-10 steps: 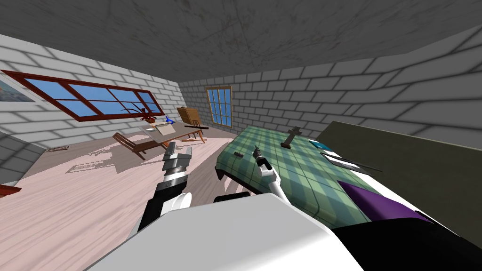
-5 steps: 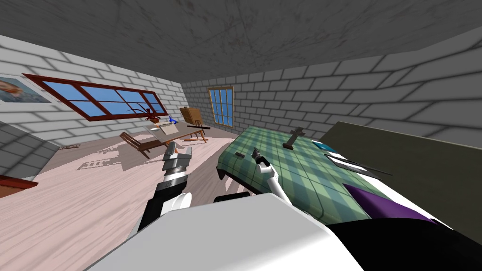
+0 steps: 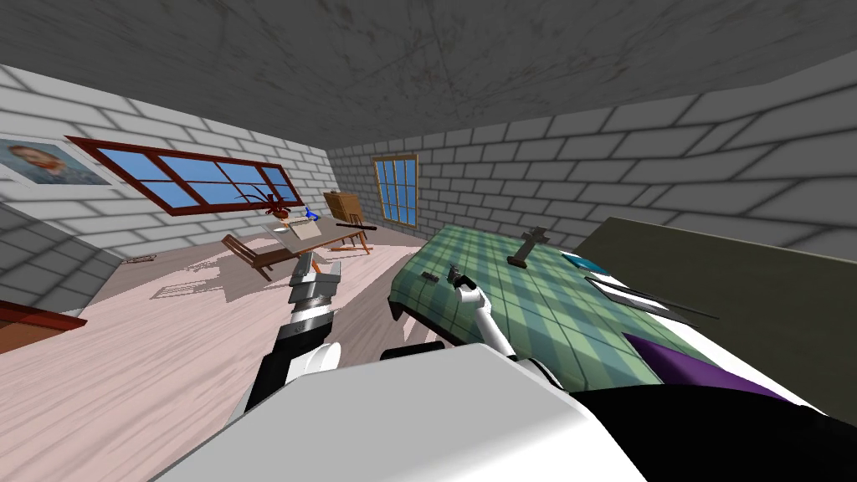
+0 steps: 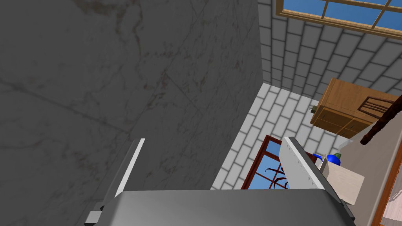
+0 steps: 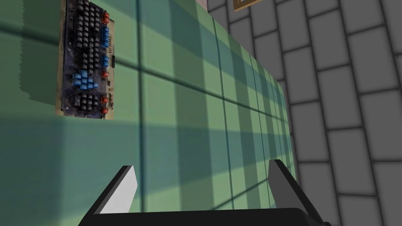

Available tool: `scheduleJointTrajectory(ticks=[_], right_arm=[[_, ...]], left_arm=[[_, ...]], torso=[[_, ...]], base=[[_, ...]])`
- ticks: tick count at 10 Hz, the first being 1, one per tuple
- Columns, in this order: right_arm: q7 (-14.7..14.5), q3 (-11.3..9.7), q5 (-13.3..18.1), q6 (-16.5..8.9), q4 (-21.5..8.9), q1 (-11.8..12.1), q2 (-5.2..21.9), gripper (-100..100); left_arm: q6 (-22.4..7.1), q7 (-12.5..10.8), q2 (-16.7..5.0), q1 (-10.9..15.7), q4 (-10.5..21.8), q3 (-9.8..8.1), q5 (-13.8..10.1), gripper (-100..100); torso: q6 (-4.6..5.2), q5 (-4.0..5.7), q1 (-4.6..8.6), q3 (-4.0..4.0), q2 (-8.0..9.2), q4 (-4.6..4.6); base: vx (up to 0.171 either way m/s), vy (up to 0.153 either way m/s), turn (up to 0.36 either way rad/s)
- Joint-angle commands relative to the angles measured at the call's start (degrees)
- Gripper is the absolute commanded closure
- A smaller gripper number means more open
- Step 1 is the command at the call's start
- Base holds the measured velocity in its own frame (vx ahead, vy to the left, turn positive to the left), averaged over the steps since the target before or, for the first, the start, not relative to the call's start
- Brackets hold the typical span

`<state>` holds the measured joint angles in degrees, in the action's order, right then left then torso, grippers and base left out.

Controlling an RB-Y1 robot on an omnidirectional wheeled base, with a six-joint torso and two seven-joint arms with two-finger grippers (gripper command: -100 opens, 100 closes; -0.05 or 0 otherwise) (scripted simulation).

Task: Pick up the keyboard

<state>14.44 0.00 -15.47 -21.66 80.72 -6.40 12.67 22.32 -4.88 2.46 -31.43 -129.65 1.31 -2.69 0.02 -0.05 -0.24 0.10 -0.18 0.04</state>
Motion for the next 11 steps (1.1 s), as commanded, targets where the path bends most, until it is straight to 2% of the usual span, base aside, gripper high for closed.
scheduleJointTrajectory(ticks=[1, 2, 3, 4, 5, 6, 7, 8, 9, 10, 11], right_arm=[[0.4, 0.1, -0.5, -1.6, -2.3, -0.9, 0.4, -100], [1.0, 0.3, -1.0, -3.9, -4.5, -3.0, 1.0, -100], [1.0, 0.3, -1.0, -4.2, -5.5, -3.0, 1.0, -100], [1.4, 0.6, -1.4, -6.4, -8.0, -5.0, 1.6, -100], [1.4, 0.6, -1.4, -6.8, -8.8, -5.0, 1.6, -100], [1.9, 1.0, -1.8, -8.8, -11.1, -7.0, 2.3, -100], [1.9, 1.0, -1.8, -9.3, -12.0, -7.0, 2.3, -100], [2.3, 1.3, -2.1, -11.6, -13.8, -8.9, 3.0, -100], [2.3, 1.3, -2.1, -11.9, -15.2, -8.9, 3.0, -100], [2.3, 1.3, -2.1, -11.9, -15.2, -8.9, 3.0, -100], [2.6, 1.7, -2.4, -14.4, -17.7, -10.7, 3.7, -100]], left_arm=[[0.0, 0.0, 0.0, 0.0, 0.0, 0.00, 0.0, 0], [0.0, 0.0, 0.0, 0.0, 0.0, 0.00, 0.0, 0], [0.0, 0.0, 0.0, 0.0, 0.0, 0.00, 0.0, 0], [0.0, 0.0, 0.0, 0.0, 0.0, 0.00, 0.0, 0], [0.0, 0.0, 0.0, 0.0, 0.0, 0.00, 0.0, 0], [0.0, 0.0, 0.0, 0.0, 0.0, 0.00, 0.0, 0], [0.0, 0.0, 0.0, 0.0, 0.0, 0.00, 0.0, 0], [0.0, 0.0, 0.0, 0.0, 0.0, 0.00, 0.0, 0], [0.0, 0.0, 0.0, 0.0, 0.0, 0.00, 0.0, 0], [0.0, 0.0, 0.0, 0.0, 0.0, 0.00, 0.0, 0], [0.0, 0.0, 0.0, 0.0, 0.0, 0.00, 0.0, 0]], torso=[[0.00, 0.00, 0.00, 0.00, 0.00, 0.00], [0.02, 0.00, 0.01, 0.00, 0.01, 0.01], [0.00, -0.02, -0.10, 0.00, 0.00, 0.00], [0.02, -0.01, -0.05, 0.00, 0.01, 0.01], [0.01, -0.02, -0.08, 0.04, -0.06, 0.01], [0.01, -0.02, -0.06, 0.03, -0.03, 0.02], [0.01, -0.03, -0.12, 0.03, -0.06, 0.01], [0.02, -0.03, -0.12, 0.02, -0.01, 0.02], [0.00, -0.05, -0.20, 0.04, -0.08, 0.01], [0.02, -0.04, -0.15, 0.04, -0.07, 0.03], [0.02, 0.00, 0.06, -0.01, 0.03, 0.01]], base=[[0.037, 0.061, 0.018], [0.035, 0.089, 0.021], [0.039, 0.073, 0.013], [0.061, 0.082, 0.019], [0.049, 0.075, 0.007], [0.055, 0.096, 0.014], [0.043, 0.092, 0.003], [0.062, 0.116, 0.006], [0.063, 0.099, 0.001], [0.026, 0.035, -0.005], [0.048, 0.068, 0.009]])
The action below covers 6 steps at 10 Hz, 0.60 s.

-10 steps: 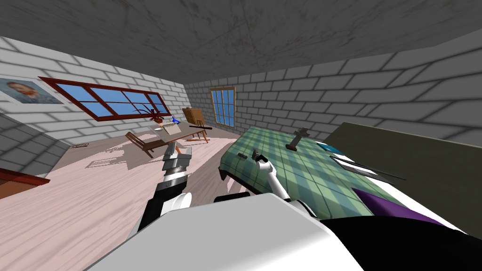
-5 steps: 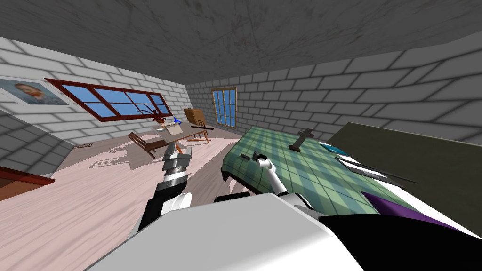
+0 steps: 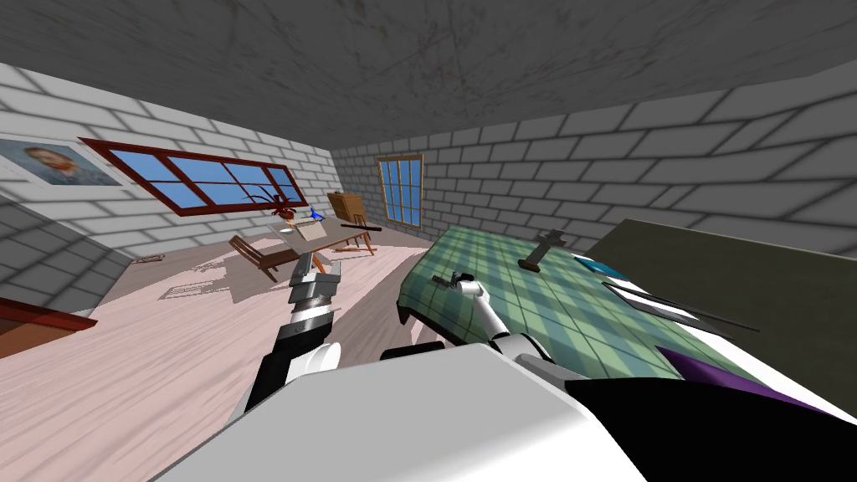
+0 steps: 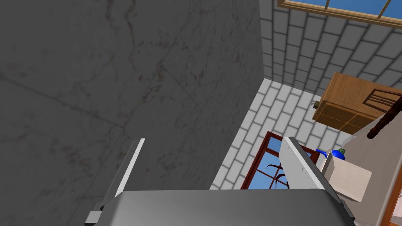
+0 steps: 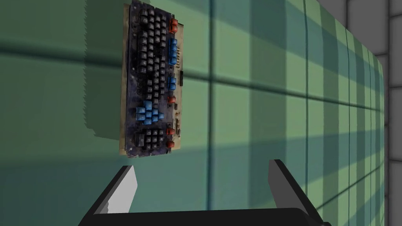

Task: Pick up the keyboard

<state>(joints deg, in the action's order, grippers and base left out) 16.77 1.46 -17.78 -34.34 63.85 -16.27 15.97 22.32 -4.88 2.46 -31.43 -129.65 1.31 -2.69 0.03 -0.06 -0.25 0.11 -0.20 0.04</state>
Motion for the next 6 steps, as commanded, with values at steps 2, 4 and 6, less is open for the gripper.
scheduleJointTrajectory(ticks=[2, 4, 6], right_arm=[[0.5, 0.6, -0.3, -4.0, -3.5, -2.6, 1.1, -100], [0.8, 1.0, -0.6, -6.4, -5.9, -4.3, 1.8, -100], [1.0, 1.3, -0.8, -8.7, -9.1, -5.9, 2.6, -100]], left_arm=[[0.0, 0.0, 0.0, 0.0, 0.0, 0.00, 0.0, 0], [0.0, 0.0, 0.0, 0.0, 0.0, 0.00, 0.0, 0], [0.0, 0.0, 0.0, 0.0, 0.0, 0.00, 0.0, 0]], torso=[[0.01, -0.01, -0.02, 0.00, 0.00, 0.00], [0.00, -0.03, -0.11, 0.03, -0.04, 0.02], [0.00, -0.04, -0.12, 0.05, -0.08, 0.03]], base=[[0.057, 0.092, -0.001], [0.065, 0.108, -0.003], [0.075, 0.101, -0.004]])
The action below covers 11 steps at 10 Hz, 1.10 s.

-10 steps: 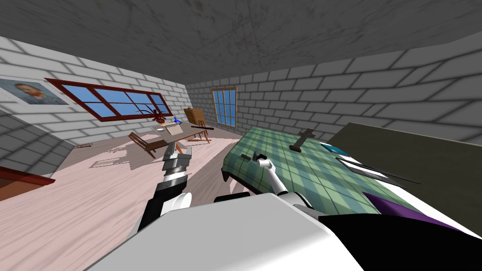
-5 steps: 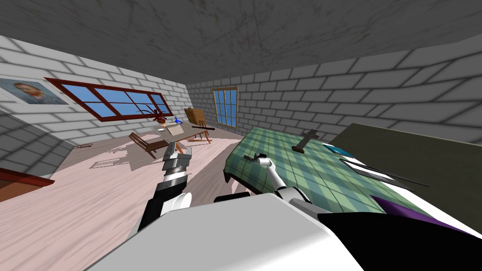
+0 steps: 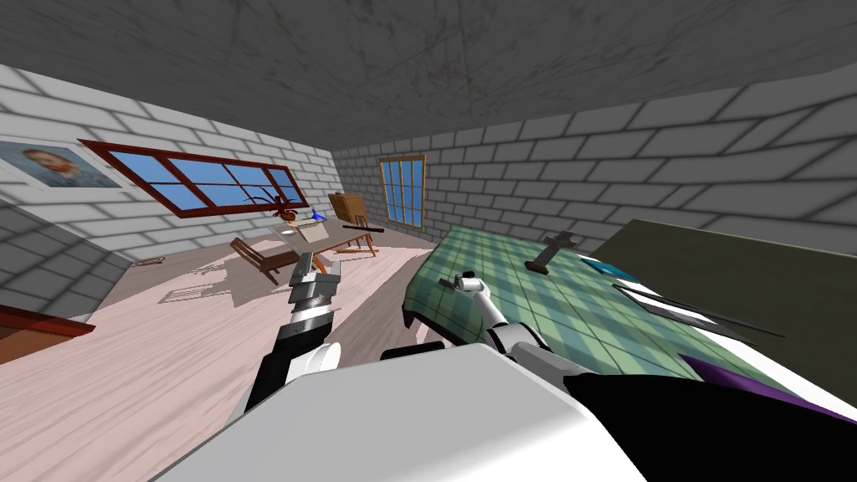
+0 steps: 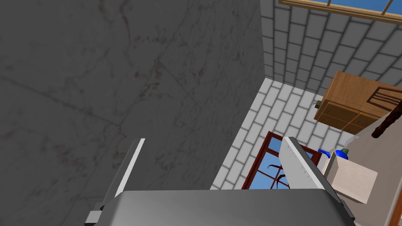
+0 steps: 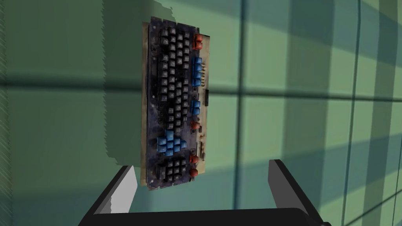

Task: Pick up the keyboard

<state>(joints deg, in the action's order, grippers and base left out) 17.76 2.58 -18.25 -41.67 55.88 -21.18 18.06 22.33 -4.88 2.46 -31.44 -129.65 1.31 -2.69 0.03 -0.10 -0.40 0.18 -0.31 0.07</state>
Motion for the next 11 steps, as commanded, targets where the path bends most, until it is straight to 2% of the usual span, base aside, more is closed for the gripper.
scheduleJointTrajectory(ticks=[1, 2, 3, 4, 6, 7, 8, 9, 11], right_arm=[[0.0, 0.2, -0.3, -1.4, -2.4, -1.0, 0.5, -100], [0.0, 0.2, -0.3, -1.4, -2.4, -1.0, 0.5, -100], [0.2, 0.6, -0.5, -3.6, -4.6, -2.5, 1.3, -100], [0.2, 0.6, -0.5, -3.6, -5.1, -2.5, 1.3, -100], [0.5, 1.3, -0.8, -6.9, -9.8, -5.1, 2.8, -100], [0.5, 1.3, -0.8, -7.6, -10.1, -5.1, 2.8, -100], [0.7, 1.6, -0.9, -9.4, -12.4, -6.2, 3.6, -100], [0.7, 1.6, -0.9, -9.4, -12.4, -6.2, 3.6, -100], [1.0, 2.1, -1.2, -12.5, -16.3, -8.1, 5.0, -100]], left_arm=[[0.0, 0.0, 0.0, 0.0, 0.0, 0.00, 0.0, 0], [0.0, 0.0, 0.0, 0.0, 0.0, 0.00, 0.0, 0], [0.0, 0.0, 0.0, 0.0, 0.0, 0.00, 0.0, 0], [0.0, 0.0, 0.0, 0.0, 0.0, 0.00, 0.0, 0], [0.0, 0.0, 0.0, 0.0, 0.0, 0.00, 0.0, 0], [0.0, 0.0, 0.0, 0.0, 0.0, 0.00, 0.0, 0], [0.0, 0.0, 0.0, 0.0, 0.0, 0.00, 0.0, 0], [0.0, 0.0, 0.0, 0.0, 0.0, 0.00, 0.0, 0], [0.0, 0.0, 0.0, 0.0, 0.0, 0.00, 0.0, 0]], torso=[[0.00, 0.00, 0.00, 0.00, 0.00, 0.00], [0.01, 0.01, 0.04, 0.00, 0.01, 0.01], [0.01, 0.04, 0.22, -0.06, 0.12, -0.01], [0.01, 0.04, 0.15, -0.07, 0.13, -0.02], [0.00, 0.01, 0.04, 0.01, -0.03, 0.01], [0.00, -0.02, -0.08, 0.10, -0.17, 0.04], [0.00, -0.01, -0.04, 0.06, -0.08, 0.03], [0.00, 0.00, 0.00, 0.01, -0.01, 0.01], [0.01, 0.03, 0.13, -0.04, 0.09, -0.01]], base=[[0.079, 0.096, -0.005], [0.039, 0.041, -0.002], [0.041, 0.070, 0.002], [0.062, 0.073, -0.009], [0.117, 0.121, -0.005], [0.098, 0.117, -0.008], [0.068, 0.105, 0.001], [0.052, 0.064, -0.002], [0.085, 0.088, 0.002]])
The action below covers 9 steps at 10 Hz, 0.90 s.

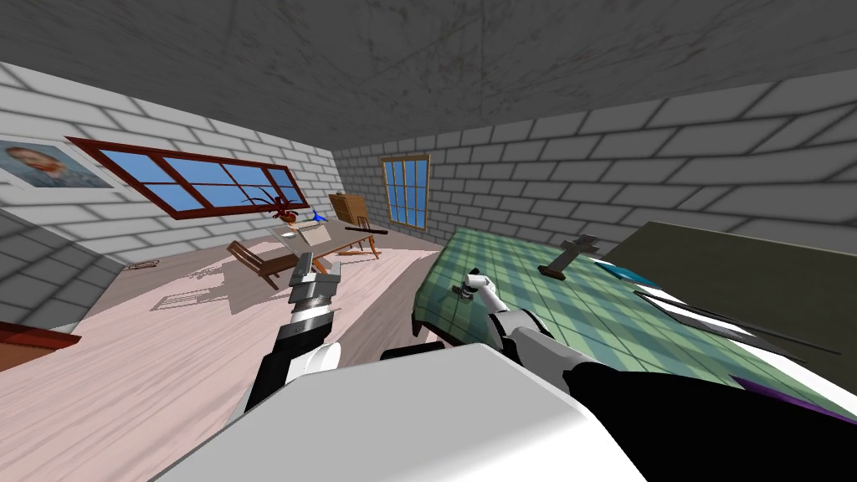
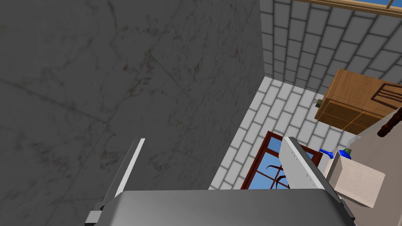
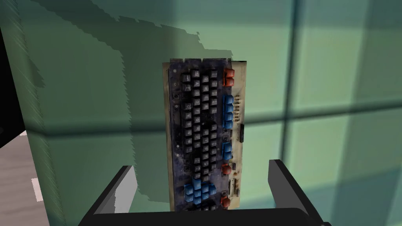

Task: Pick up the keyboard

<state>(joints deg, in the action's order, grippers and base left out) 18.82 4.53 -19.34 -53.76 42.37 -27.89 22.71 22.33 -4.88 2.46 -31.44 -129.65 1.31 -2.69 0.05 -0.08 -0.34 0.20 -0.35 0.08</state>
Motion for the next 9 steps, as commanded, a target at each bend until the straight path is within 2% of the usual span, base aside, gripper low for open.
scheduleJointTrajectory(ticks=[1, 4, 6, 8, 9], right_arm=[[-0.1, 0.1, -0.1, -0.4, -2.8, -1.4, 0.3, -100], [0.3, 0.6, -0.5, -3.8, -7.2, -2.8, 2.0, -100], [0.4, 0.7, -0.7, -5.2, -9.7, -2.4, 2.4, -100], [0.4, 0.7, -0.7, -5.2, -9.7, -2.4, 2.4, -100], [0.7, 0.7, -0.6, -5.9, -8.5, -2.0, 2.4, -100]], left_arm=[[0.0, 0.0, 0.0, 0.0, 0.0, 0.00, 0.0, 0], [0.0, 0.0, 0.0, 0.0, 0.0, 0.00, 0.0, 0], [0.0, 0.0, 0.0, 0.0, 0.0, -0.01, 0.0, 0], [0.0, 0.0, 0.0, 0.0, 0.0, -0.01, 0.0, 0], [0.0, 0.0, 0.0, 0.0, 0.0, -0.01, 0.0, 0]], torso=[[0.00, 0.00, 0.00, 0.00, 0.00, 0.00], [0.00, 0.03, 0.14, 0.00, 0.01, 0.01], [0.01, 0.05, 0.22, 0.01, 0.01, 0.01], [0.00, 0.09, 0.41, 0.02, -0.02, 0.02], [0.01, 0.09, 0.40, -0.06, 0.15, -0.01]], base=[[0.098, 0.067, -0.006], [0.094, 0.056, 0.008], [0.106, 0.015, 0.013], [0.070, -0.011, 0.004], [0.011, -0.002, 0.002]])
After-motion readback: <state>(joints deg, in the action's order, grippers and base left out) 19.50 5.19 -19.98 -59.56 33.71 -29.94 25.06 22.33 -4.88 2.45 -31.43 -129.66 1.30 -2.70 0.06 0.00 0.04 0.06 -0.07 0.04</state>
